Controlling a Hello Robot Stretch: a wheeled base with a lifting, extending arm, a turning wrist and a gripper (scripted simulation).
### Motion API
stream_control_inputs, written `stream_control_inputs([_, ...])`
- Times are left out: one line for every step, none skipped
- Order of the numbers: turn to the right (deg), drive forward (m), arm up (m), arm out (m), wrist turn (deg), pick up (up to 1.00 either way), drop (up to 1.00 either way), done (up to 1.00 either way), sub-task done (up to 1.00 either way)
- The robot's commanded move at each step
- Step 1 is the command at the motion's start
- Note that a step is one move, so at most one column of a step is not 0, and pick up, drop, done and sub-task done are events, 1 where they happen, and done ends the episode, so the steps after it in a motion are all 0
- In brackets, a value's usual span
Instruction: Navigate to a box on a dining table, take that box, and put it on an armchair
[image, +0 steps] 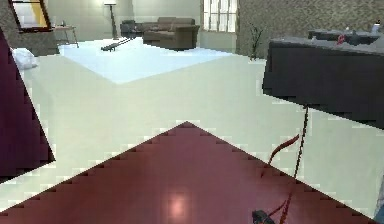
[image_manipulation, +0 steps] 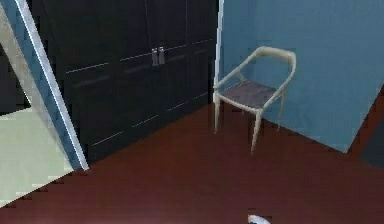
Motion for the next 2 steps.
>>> stream_control_inputs([-30.0,0.00,0.00,0.00,0.0,0.00,0.00,0.00,0.00])
stream_control_inputs([0.0,1.00,0.00,0.00,0.0,0.00,0.00,0.00,0.00])
